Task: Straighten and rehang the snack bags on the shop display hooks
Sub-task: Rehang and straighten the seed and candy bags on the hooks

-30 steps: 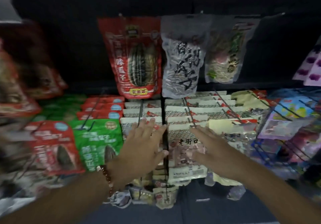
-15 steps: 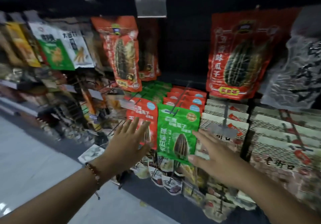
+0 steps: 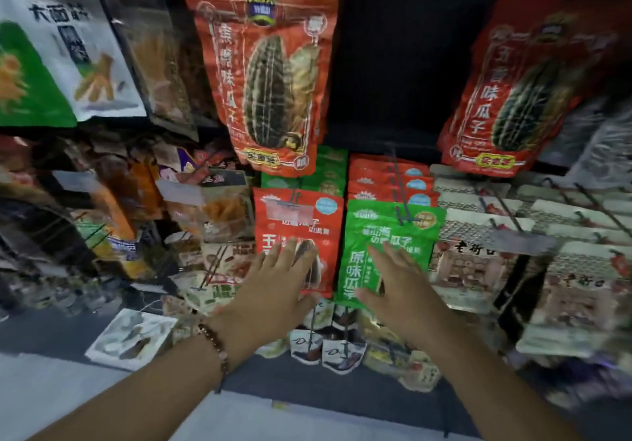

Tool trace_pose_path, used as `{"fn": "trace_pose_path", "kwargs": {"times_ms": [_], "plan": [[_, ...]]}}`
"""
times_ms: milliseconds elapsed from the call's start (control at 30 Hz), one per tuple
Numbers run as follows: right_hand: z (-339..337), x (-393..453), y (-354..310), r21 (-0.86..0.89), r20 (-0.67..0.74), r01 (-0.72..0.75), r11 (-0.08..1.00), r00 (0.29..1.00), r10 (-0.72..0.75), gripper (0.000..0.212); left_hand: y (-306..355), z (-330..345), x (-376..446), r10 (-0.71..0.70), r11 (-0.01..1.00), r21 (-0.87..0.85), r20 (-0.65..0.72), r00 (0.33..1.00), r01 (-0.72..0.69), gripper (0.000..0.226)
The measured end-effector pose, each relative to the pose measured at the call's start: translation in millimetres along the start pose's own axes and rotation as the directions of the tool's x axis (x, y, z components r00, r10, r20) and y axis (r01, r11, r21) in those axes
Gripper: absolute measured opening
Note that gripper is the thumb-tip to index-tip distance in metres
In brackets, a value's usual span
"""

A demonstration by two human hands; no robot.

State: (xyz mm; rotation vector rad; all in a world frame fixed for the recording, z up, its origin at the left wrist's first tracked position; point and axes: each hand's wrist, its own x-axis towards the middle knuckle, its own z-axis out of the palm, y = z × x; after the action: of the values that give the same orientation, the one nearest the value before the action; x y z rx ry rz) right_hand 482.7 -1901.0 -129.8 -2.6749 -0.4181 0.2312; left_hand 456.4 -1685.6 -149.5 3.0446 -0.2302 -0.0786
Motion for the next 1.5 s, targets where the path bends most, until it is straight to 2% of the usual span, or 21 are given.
{"fn": "trace_pose_path", "kwargs": {"times_ms": [200,433,600,767,833,900,1000,1167,1367,1500], "plan": [[-12.7,-12.8,28.7,-0.056,-0.045,-0.190,0.980,0.981,0.188,0.076,16.5,10.4,46.6,0.205,0.977,-0.054,-0.016,0.979,-0.205,0.073],[-27.6,5.6,52.8,-0.181,-0.077,-0.182,0.967,0.982,0.171,0.079,44.3,12.5,94.3,0.219,0.975,-0.017,-0.041,0.975,-0.220,0.077],[-38.4,40.6,72.6,-0.192,-0.106,-0.110,0.975,0.990,0.091,0.079,49.5,7.7,117.3,0.138,0.990,0.012,-0.050,0.989,-0.137,0.078],[-46.9,82.4,86.6,-0.205,-0.139,-0.007,0.979,0.990,-0.023,0.079,63.1,0.3,139.1,0.059,0.998,0.009,-0.116,0.992,-0.058,0.077],[-50.4,95.6,88.8,-0.208,-0.179,0.017,0.978,0.982,-0.055,0.073,70.7,-0.8,147.9,0.023,0.999,0.026,-0.156,0.987,-0.019,0.076],[-53.5,106.5,91.3,-0.209,-0.261,0.029,0.978,0.962,-0.084,0.059,76.6,-2.0,155.5,0.000,1.000,0.031,-0.212,0.977,0.007,0.072],[-55.0,118.5,97.2,-0.177,-0.313,0.063,0.982,0.942,-0.116,0.030,82.2,0.2,164.6,0.001,0.999,0.032,-0.276,0.961,0.008,0.051],[-51.0,113.7,107.3,-0.071,-0.315,0.185,0.980,0.928,-0.198,0.019,89.7,4.5,169.1,0.026,0.999,-0.032,-0.376,0.926,-0.041,0.013],[-39.2,94.5,112.3,-0.014,-0.383,0.265,0.964,0.889,-0.250,0.014,91.1,0.8,142.4,0.017,0.994,-0.093,-0.350,0.937,-0.053,0.017],[-25.1,80.7,111.7,-0.005,-0.365,0.274,0.962,0.895,-0.257,0.015,83.6,5.8,125.6,0.096,0.984,-0.119,-0.291,0.952,-0.136,0.024]]}}
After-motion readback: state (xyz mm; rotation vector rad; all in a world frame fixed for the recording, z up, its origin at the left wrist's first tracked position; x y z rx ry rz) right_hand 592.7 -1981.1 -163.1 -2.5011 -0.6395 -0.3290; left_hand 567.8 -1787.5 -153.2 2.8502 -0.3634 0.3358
